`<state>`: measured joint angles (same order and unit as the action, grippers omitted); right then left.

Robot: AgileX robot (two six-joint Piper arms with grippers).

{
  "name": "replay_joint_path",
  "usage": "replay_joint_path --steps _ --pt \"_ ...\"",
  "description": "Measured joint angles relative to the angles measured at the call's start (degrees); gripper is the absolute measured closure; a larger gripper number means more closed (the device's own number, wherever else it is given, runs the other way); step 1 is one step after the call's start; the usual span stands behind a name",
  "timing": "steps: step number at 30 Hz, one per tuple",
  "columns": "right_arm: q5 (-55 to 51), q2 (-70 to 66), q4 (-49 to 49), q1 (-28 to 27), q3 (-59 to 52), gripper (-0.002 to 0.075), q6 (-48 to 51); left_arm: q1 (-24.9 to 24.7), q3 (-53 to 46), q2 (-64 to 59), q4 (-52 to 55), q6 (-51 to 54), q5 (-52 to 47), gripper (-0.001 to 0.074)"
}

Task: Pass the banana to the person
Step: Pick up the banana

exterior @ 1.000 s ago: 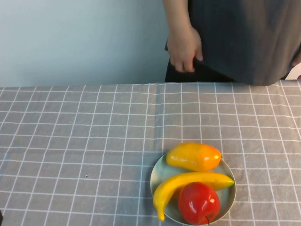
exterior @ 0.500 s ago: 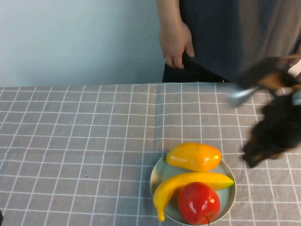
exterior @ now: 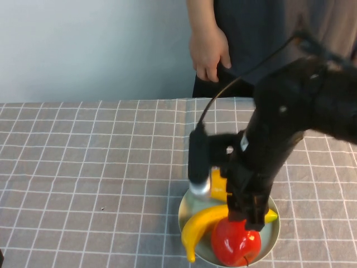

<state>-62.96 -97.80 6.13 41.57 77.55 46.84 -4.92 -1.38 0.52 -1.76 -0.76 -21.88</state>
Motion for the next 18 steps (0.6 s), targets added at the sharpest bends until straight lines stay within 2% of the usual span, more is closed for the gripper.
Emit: replay_joint_path --steps 2,5,10,18 --pt "1.22 -1.84 0.59 0.14 0.00 0.0321 5.46 0.00 0.00 0.00 0.00 0.00 0.00 0.0737" --pt "4.48 -3.91 1.34 0.26 0.00 0.0292 11.59 0.00 0.00 0.00 0.00 0.00 0.00 0.0737" --pt "7.81 -7.11 1.73 1.45 0.36 0.0282 16.49 0.00 0.00 0.00 0.00 0.00 0.00 0.0737" --pt "8.30 -12.56 2.22 2.68 3.82 0.0279 17.57 0.00 0.00 0.00 0.00 0.00 0.00 0.0737"
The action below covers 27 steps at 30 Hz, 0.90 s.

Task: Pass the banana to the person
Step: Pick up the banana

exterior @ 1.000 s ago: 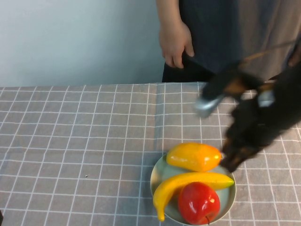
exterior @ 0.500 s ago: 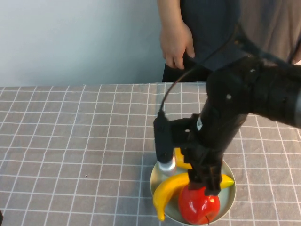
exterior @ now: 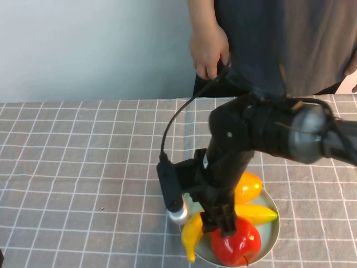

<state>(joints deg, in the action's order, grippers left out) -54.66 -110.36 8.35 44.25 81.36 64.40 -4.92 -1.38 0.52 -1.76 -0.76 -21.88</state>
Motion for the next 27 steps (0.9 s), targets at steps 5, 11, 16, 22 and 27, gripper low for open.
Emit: replay_joint_path --steps 5,11,16,22,27 --pt "0.11 -3.18 0.00 0.26 2.22 0.0279 0.00 0.00 0.00 0.00 0.00 0.00 0.00 0.0737" --pt "0.11 -5.00 -2.37 0.26 2.45 0.0279 0.00 0.00 0.00 0.00 0.00 0.00 0.00 0.0737" --pt "0.11 -6.06 -3.01 0.26 2.57 0.0279 0.00 0.00 0.00 0.00 0.00 0.00 0.00 0.0737" --pt "1.75 -6.38 -3.09 0.26 2.57 0.0279 0.00 0.00 0.00 0.00 0.00 0.00 0.00 0.0737" --pt "2.63 -6.47 -3.09 0.26 2.57 0.0279 0.00 0.00 0.00 0.00 0.00 0.00 0.00 0.0737"
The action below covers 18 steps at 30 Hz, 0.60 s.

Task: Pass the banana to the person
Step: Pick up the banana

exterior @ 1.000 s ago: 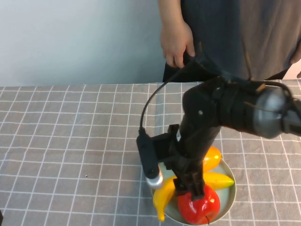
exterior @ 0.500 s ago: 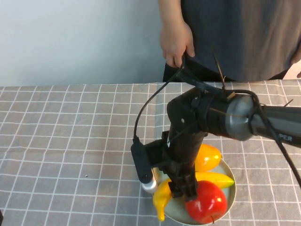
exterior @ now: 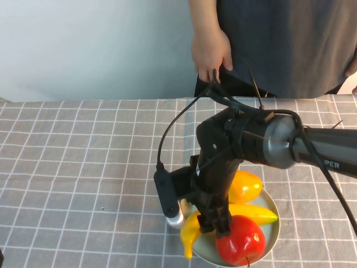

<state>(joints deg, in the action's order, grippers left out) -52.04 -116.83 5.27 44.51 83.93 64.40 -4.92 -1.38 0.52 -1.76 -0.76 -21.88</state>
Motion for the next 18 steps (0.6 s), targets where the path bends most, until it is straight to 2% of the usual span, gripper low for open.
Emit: replay_joint_path --steps 13,15,18 --pt "0.74 -3.52 0.00 0.00 0.34 0.0281 0.00 0.00 0.00 0.00 0.00 0.00 0.00 0.0737" --pt "0.74 -3.52 0.00 0.00 0.34 0.0301 0.00 0.00 0.00 0.00 0.00 0.00 0.00 0.0738" --pt "0.12 -3.39 -0.15 0.00 0.34 0.0386 0.00 0.00 0.00 0.00 0.00 0.00 0.00 0.0737"
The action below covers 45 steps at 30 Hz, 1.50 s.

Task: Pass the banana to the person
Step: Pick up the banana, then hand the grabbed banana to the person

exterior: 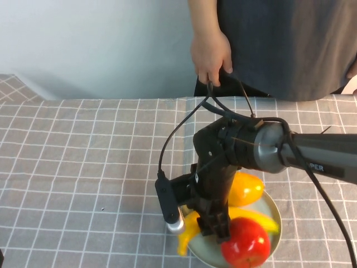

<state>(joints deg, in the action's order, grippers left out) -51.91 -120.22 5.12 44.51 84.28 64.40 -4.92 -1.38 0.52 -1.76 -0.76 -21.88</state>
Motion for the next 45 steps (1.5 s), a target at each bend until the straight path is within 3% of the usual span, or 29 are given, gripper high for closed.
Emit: replay_joint_path --steps 2,10,29,35,45 --pt "-0.54 0.65 -0.14 0.00 0.00 0.0442 0.00 0.00 0.00 0.00 0.00 0.00 0.00 0.0737" --pt "-5.74 6.30 -0.53 0.07 0.00 0.0447 -2.94 0.00 0.00 0.00 0.00 0.00 0.00 0.0737" --pt "-16.51 36.33 -15.58 0.07 0.00 0.0447 -29.09 0.00 0.00 0.00 0.00 0.00 0.00 0.0737" --pt "-15.98 37.98 -21.73 0.07 3.72 0.0447 -28.40 0.00 0.00 0.00 0.00 0.00 0.00 0.0737" --pt "-15.14 25.79 -23.02 0.46 25.06 0.0447 -15.56 0.00 0.00 0.00 0.00 0.00 0.00 0.0737"
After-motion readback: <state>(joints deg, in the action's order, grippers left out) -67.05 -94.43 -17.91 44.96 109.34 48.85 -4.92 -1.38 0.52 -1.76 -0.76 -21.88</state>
